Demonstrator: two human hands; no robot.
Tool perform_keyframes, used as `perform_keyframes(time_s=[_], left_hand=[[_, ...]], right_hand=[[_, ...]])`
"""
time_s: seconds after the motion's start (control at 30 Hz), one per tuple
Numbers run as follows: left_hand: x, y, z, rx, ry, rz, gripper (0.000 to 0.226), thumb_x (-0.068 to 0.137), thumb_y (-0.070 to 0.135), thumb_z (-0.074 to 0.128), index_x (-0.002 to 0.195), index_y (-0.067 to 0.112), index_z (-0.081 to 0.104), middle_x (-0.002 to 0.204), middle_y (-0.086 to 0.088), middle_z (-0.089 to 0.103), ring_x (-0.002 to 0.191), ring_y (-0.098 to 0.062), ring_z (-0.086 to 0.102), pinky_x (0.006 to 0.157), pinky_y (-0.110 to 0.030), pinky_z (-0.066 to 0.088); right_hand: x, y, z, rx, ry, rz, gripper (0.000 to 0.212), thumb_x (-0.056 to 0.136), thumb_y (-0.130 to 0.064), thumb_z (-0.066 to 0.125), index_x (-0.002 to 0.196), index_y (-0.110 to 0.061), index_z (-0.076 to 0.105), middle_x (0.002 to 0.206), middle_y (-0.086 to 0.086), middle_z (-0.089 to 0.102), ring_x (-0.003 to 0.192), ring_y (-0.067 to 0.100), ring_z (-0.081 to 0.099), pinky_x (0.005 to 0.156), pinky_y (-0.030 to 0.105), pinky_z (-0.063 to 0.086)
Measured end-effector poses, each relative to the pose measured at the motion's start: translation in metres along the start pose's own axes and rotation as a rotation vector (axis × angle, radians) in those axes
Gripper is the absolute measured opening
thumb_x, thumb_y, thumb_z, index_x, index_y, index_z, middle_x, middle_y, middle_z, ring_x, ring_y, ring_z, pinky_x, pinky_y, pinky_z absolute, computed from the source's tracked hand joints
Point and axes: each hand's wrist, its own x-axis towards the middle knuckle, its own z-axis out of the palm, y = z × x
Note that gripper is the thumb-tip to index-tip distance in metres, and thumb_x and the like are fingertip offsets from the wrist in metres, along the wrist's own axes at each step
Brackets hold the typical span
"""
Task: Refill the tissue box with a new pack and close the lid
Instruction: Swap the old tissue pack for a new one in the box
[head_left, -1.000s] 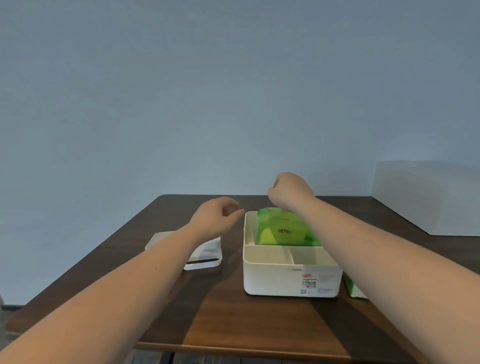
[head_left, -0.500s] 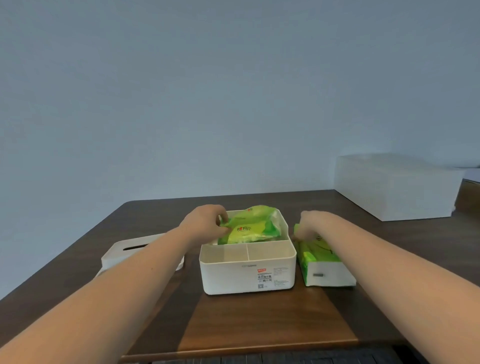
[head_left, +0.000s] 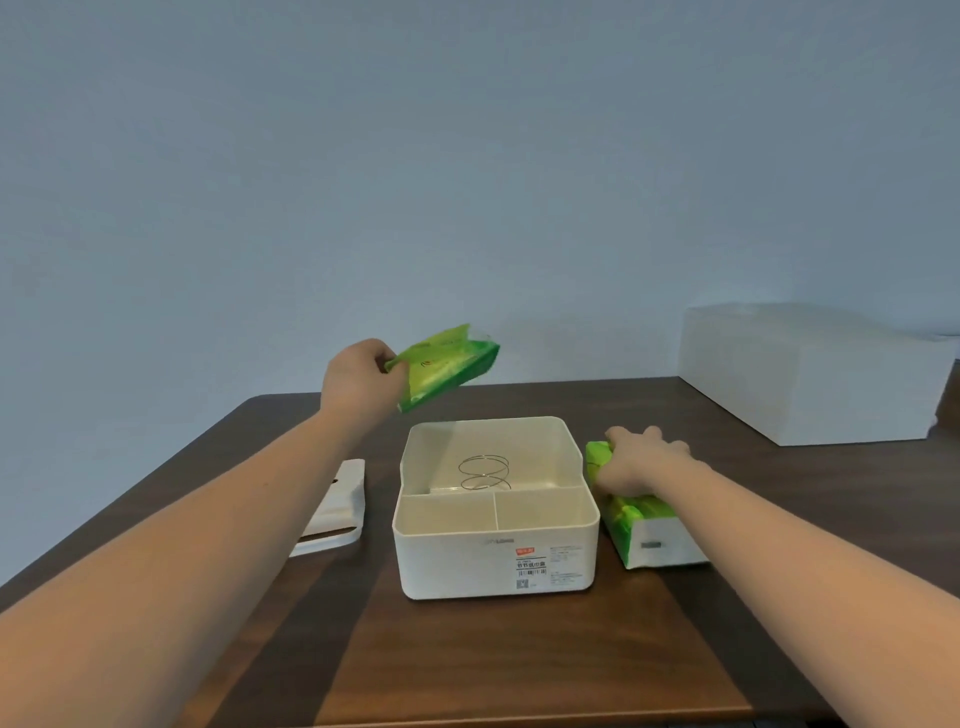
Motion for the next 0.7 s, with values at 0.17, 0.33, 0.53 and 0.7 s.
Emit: perform_keyframes(time_s=[0.17,0.33,0.53,0.7], left_hand=[[0.006,-0.022,0.024,0.108,-0.038,-0.066,0.019,0.086,0.013,0.053,0.091,0.005,0.069,0.078,-0.006,0.06,0.077,-0.025,0.053,0.058,-0.026,0.037],[0.009,-0.043,0.046,0.115,-0.072,-0.129,0.02,0.084,0.012,0.054,0.092,0.005,0.072,0.087,-0.013,0.073,0.084,-0.027,0.061,0.068,-0.027,0.041],[0.011,-0.055,0.059,0.135,-0.16,-0.126,0.026,0.085,0.014,0.054,0.099,0.008,0.076,0.105,-0.007,0.074,0.098,-0.026,0.063,0.074,-0.026,0.041],[0.006,-0.062,0.056,0.12,-0.266,-0.14,0.03,0.088,0.018,0.054,0.108,0.008,0.073,0.112,-0.007,0.073,0.105,-0.026,0.064,0.086,-0.035,0.051]], right_hand=[[0.013,-0.001,-0.006,0.062,0.058,-0.02,0.077,0.075,-0.038,0.058,0.145,-0.039,0.026,0.147,0.009,0.029,0.133,0.041,0.032,0.101,0.055,0.039],[0.02,-0.008,-0.023,0.117,0.174,-0.056,0.076,0.073,-0.038,0.061,0.142,-0.041,0.029,0.146,0.007,0.031,0.133,0.04,0.034,0.1,0.053,0.038],[0.025,-0.024,-0.042,0.169,0.275,-0.135,0.073,0.074,-0.035,0.064,0.139,-0.04,0.032,0.141,0.006,0.033,0.127,0.041,0.039,0.099,0.049,0.041],[0.018,-0.044,-0.062,0.196,0.41,-0.282,0.078,0.074,-0.034,0.066,0.142,-0.044,0.028,0.154,0.001,0.022,0.133,0.039,0.034,0.102,0.05,0.037]])
